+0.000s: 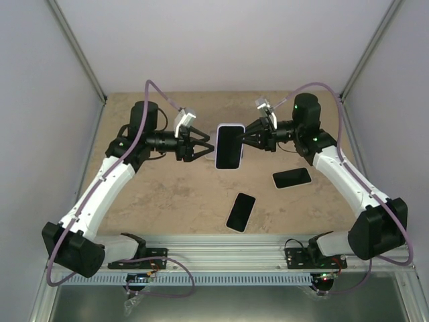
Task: Take the phone out of the phone case
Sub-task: Pick up the phone at the center of the board.
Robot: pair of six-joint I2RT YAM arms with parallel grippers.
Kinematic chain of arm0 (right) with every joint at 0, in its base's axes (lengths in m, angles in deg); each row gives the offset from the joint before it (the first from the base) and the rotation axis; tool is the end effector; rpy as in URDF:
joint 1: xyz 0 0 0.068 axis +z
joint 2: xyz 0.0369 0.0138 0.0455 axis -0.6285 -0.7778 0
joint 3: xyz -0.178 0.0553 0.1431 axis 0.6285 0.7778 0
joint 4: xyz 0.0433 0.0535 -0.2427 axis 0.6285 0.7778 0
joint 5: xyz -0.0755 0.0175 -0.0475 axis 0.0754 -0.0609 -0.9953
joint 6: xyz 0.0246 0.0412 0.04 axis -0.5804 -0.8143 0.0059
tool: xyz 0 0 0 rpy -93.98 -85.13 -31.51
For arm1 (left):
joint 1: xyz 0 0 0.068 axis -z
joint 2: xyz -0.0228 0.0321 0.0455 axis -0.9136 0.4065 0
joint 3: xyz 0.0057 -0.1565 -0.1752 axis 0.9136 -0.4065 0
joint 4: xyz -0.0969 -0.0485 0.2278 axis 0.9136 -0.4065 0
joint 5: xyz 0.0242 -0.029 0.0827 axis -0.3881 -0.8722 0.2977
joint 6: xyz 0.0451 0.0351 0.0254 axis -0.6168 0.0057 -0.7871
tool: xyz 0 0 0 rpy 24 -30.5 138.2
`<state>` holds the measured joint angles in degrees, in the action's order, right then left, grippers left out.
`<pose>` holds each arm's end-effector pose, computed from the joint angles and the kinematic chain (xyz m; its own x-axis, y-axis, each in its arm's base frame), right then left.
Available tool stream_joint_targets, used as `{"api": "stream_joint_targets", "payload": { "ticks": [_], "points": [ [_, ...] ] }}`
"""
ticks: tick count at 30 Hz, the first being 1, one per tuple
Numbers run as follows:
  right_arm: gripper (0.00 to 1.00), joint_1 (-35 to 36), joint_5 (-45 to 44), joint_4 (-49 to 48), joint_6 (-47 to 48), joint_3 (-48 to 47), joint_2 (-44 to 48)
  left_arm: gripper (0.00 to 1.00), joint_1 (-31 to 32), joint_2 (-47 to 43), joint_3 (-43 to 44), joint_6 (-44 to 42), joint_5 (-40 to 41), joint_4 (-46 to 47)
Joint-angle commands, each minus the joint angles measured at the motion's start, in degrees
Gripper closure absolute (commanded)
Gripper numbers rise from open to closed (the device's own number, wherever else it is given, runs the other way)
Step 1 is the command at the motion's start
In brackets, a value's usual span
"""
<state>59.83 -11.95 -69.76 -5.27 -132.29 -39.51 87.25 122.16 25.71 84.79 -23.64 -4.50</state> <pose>0.2682 0.1515 0.3281 -0.4493 -0.0945 -0.8884 -0.8877 -0.0646 0.4558 0.2367 -0.1354 0.3364 -0.4501 0.1694 -0.8767 0.8840 0.2235 -0.4107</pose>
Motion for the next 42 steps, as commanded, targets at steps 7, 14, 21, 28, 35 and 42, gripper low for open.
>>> {"api": "stream_joint_targets", "payload": {
  "ticks": [7,14,21,28,35,42],
  "points": [
    [0.99,3.72,2.02,-7.12,-3.94,2.86,0.2,0.44,0.03,-0.7,-5.45,10.23,-3.42,14.15],
    [0.99,4.08,1.23,-9.5,-7.49,3.83,-0.53,0.58,1.27,-0.12,-6.5,10.44,-4.45,15.32],
    [1.0,4.08,-0.43,-9.24,-8.63,4.68,-0.56,0.82,1.71,0.49,-6.17,10.52,-3.13,15.01],
    [0.53,3.99,-1.13,-8.64,-9.16,5.85,0.27,1.0,0.17,0.54,-5.47,17.53,-6.22,20.34],
    [0.52,4.31,-1.75,-13.52,-13.36,11.26,1.33,1.0,-0.45,1.71,-5.52,19.67,-6.01,22.12],
    [0.57,4.87,-3.27,-13.83,-14.19,10.89,0.82,1.0,-0.45,2.18,-5.78,19.82,-5.44,22.21]
  ]
}}
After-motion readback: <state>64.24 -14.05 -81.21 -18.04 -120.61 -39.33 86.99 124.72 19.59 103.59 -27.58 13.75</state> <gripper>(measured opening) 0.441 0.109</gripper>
